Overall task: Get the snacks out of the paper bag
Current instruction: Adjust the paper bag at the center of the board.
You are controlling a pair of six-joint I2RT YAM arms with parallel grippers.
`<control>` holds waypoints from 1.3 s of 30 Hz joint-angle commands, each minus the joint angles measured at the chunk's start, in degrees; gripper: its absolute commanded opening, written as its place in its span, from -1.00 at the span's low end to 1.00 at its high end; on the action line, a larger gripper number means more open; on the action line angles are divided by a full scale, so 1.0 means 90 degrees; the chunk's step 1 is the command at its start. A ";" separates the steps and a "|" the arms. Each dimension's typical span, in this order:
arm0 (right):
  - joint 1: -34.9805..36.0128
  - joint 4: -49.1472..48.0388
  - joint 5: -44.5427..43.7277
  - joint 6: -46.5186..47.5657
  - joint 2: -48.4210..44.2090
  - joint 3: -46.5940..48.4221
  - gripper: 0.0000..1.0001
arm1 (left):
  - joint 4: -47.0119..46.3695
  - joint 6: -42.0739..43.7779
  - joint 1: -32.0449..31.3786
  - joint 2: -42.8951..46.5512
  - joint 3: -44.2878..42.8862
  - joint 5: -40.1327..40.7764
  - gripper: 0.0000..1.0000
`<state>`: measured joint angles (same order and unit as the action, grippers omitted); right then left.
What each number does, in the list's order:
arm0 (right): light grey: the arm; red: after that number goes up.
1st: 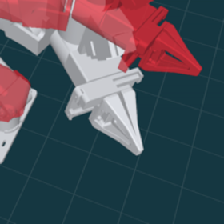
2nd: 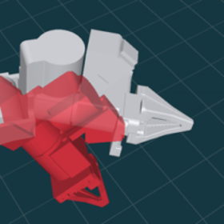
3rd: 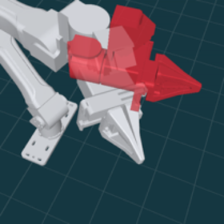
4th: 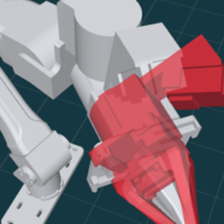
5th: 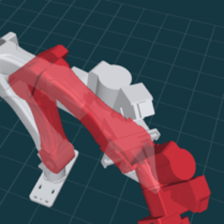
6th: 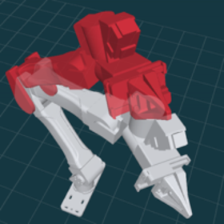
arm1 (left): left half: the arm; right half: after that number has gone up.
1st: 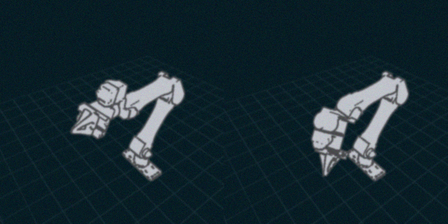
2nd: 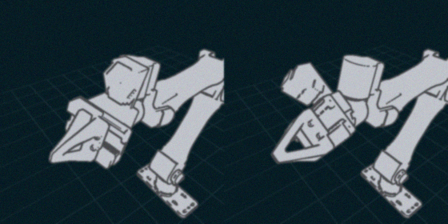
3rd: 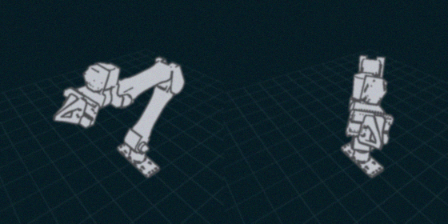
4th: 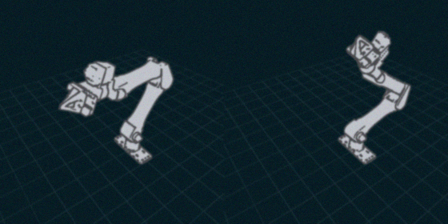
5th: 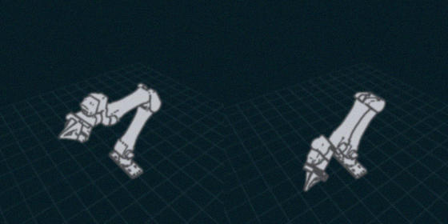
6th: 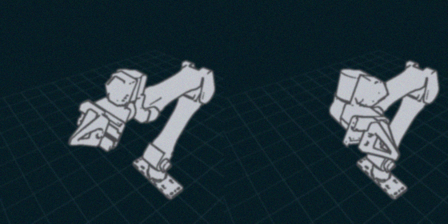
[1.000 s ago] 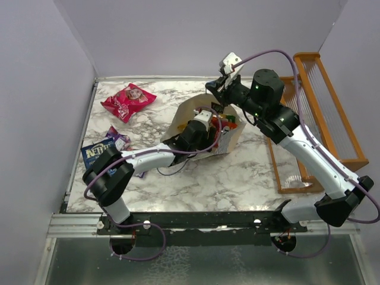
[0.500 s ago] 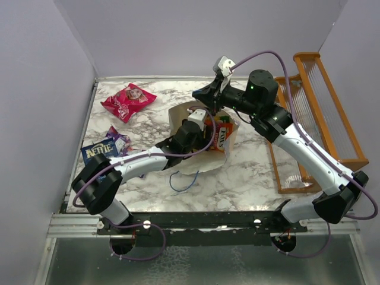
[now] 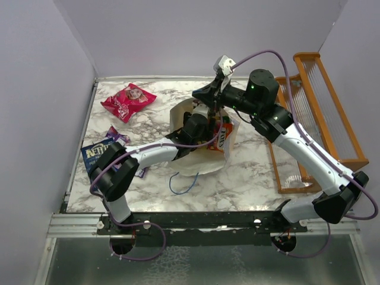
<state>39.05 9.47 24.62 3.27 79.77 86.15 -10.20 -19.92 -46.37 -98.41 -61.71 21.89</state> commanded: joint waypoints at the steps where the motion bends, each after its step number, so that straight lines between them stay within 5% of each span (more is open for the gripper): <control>1: 0.0046 -0.0213 -0.0056 0.0063 -0.0130 0.0433 -0.97 | 0.0017 0.0091 0.0222 -0.0138 -0.0163 0.0204 0.52; 15: 0.0045 -0.0286 0.0060 0.0070 -0.0098 0.0562 -0.97 | -0.0159 0.0074 0.0362 -0.0863 -0.0498 -0.0446 0.18; 30: 0.0046 -0.0311 -0.0234 0.0304 -0.0328 0.0243 -0.97 | -0.0125 0.0276 0.0357 -0.0630 -0.0604 -0.0850 -0.98; 39: 0.0046 -0.0384 -0.1545 0.0478 -0.0456 -0.0069 -0.97 | 0.0051 0.0204 0.0203 0.0372 -0.0322 -0.1656 -1.00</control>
<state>39.00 9.98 18.20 6.35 78.02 86.35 -9.63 -18.09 -43.51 -102.59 -65.14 12.36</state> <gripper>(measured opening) 0.024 0.108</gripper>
